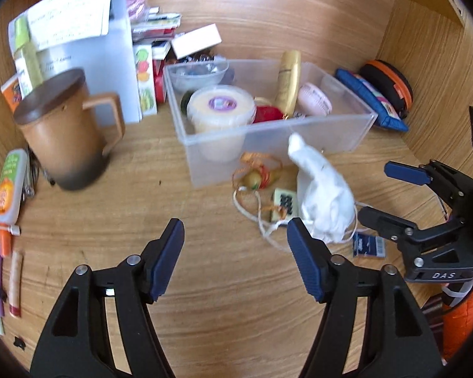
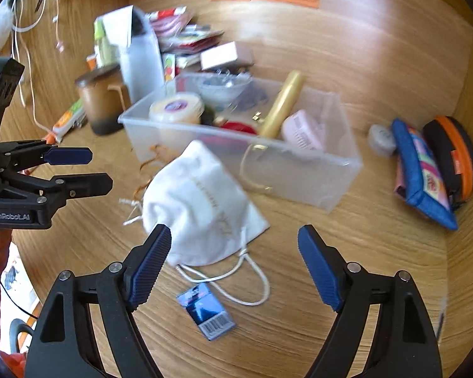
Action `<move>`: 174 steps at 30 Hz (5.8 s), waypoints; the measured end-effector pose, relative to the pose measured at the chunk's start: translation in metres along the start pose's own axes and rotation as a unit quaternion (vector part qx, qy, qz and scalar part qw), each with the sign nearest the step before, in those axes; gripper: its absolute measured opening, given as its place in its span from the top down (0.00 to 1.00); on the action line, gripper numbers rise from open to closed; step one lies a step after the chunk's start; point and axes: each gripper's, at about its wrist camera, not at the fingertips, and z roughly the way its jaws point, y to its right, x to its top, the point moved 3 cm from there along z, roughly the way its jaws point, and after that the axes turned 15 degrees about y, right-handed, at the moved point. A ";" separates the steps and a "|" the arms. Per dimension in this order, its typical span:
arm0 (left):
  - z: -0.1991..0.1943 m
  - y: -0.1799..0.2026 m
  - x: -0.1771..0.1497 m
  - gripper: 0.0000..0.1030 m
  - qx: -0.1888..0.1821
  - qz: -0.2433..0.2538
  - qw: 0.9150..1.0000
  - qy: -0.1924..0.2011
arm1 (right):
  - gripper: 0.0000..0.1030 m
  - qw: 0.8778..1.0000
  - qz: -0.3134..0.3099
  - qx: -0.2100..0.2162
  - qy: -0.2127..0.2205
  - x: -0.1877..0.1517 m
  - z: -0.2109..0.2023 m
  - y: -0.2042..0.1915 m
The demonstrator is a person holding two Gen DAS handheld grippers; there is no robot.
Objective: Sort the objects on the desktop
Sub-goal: 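Grasp the white drawstring pouch with the right tool while the left grasps the domino tile, then lift the white pouch and domino tile and carry them over the clear box, then lower the pouch and tile into the clear box and open both tools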
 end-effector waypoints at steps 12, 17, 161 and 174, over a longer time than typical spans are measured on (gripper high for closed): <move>0.008 -0.011 -0.006 0.35 -0.005 -0.017 1.000 -0.014 | 0.22 0.997 -0.003 0.044 -0.056 -0.009 0.049 -0.024; 0.022 -0.007 -0.001 0.35 -0.014 -0.023 0.999 -0.024 | 0.38 0.996 0.030 0.071 -0.042 -0.010 0.048 -0.018; 0.092 0.016 0.135 0.77 -0.016 0.029 0.999 0.036 | 0.57 0.997 -0.007 -0.009 0.078 0.134 0.069 0.041; 0.131 0.017 0.132 0.77 -0.018 0.040 0.999 0.007 | 0.56 0.995 -0.076 -0.022 0.061 0.127 0.101 0.030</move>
